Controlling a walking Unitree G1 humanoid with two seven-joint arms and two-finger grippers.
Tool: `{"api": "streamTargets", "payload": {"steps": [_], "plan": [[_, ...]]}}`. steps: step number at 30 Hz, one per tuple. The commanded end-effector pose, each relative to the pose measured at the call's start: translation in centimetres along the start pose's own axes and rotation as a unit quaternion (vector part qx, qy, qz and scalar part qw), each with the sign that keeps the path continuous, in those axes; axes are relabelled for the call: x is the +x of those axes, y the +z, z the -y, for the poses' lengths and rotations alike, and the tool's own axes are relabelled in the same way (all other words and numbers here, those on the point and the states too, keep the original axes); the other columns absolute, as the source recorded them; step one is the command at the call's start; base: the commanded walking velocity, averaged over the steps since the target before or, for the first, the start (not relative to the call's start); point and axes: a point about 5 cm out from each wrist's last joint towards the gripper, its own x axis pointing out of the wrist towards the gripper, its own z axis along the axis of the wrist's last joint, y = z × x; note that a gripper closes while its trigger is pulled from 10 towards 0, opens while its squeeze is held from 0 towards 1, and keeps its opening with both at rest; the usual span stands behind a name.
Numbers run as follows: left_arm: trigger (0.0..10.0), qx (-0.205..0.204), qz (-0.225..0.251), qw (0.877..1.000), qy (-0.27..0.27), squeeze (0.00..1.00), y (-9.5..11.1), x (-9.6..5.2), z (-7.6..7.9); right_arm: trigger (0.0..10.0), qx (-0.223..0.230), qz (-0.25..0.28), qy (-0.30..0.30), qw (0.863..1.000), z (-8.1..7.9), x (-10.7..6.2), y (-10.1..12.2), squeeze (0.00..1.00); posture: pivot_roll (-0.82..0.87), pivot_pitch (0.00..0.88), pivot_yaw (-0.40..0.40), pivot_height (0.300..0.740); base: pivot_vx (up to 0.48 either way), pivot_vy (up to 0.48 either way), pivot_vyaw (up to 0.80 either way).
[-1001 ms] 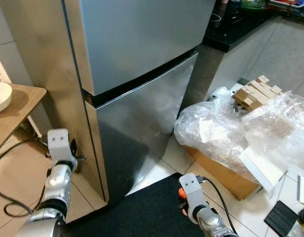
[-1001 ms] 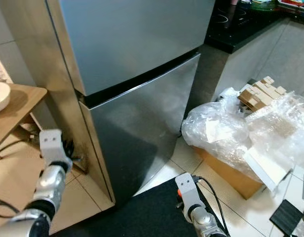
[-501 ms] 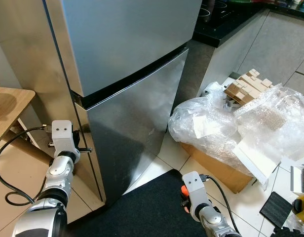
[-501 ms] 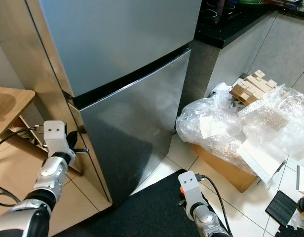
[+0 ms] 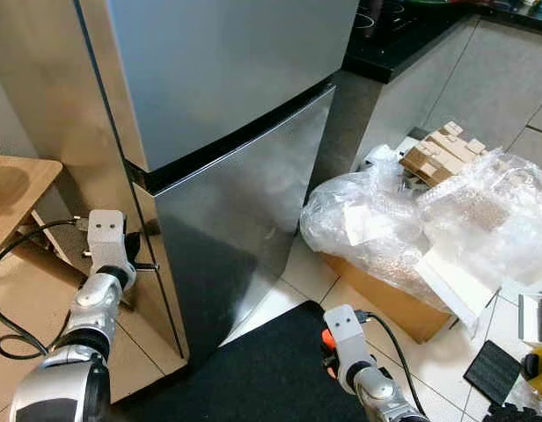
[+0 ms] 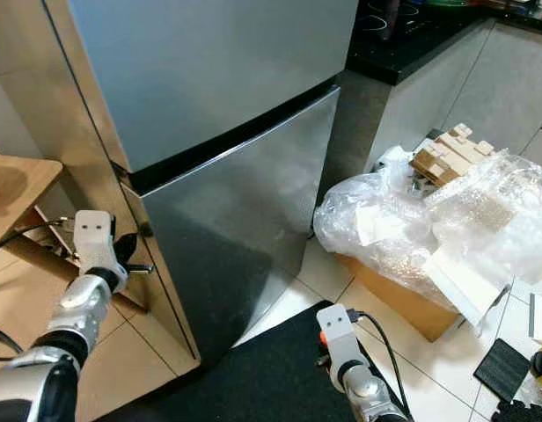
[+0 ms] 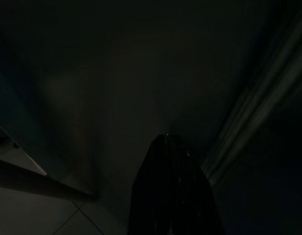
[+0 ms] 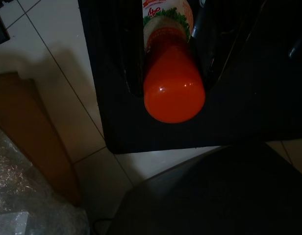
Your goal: Restocking fridge
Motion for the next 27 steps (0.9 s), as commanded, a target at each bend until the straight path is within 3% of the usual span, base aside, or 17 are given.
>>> {"api": "streamTargets", "payload": {"steps": [1, 10, 27], "plan": [[10.0, 0.002, 0.001, 1.0, -0.016, 0.0, 0.5, 0.3, 0.2, 10.0, -0.003, 0.008, -0.005, 1.0, 0.3, 0.0, 0.2, 0.0, -0.12, 0.083, -0.046, 0.74, 0.0, 0.0, 0.0], [10.0, -0.015, 0.011, 0.994, -0.104, 0.0, 1.1, 1.0, 3.0, 10.0, -0.006, 0.01, -0.007, 1.0, 0.3, -0.1, 0.1, 0.0, -0.13, 0.074, -0.041, 0.74, 0.0, 0.0, 0.0], [10.0, -0.02, 0.006, 0.982, -0.19, 0.0, 1.2, 1.5, 6.2, 10.0, -0.008, 0.012, -0.008, 1.0, 0.4, -0.1, 0.1, 0.0, -0.13, 0.071, -0.039, 0.74, 0.0, 0.0, 0.0]]}}
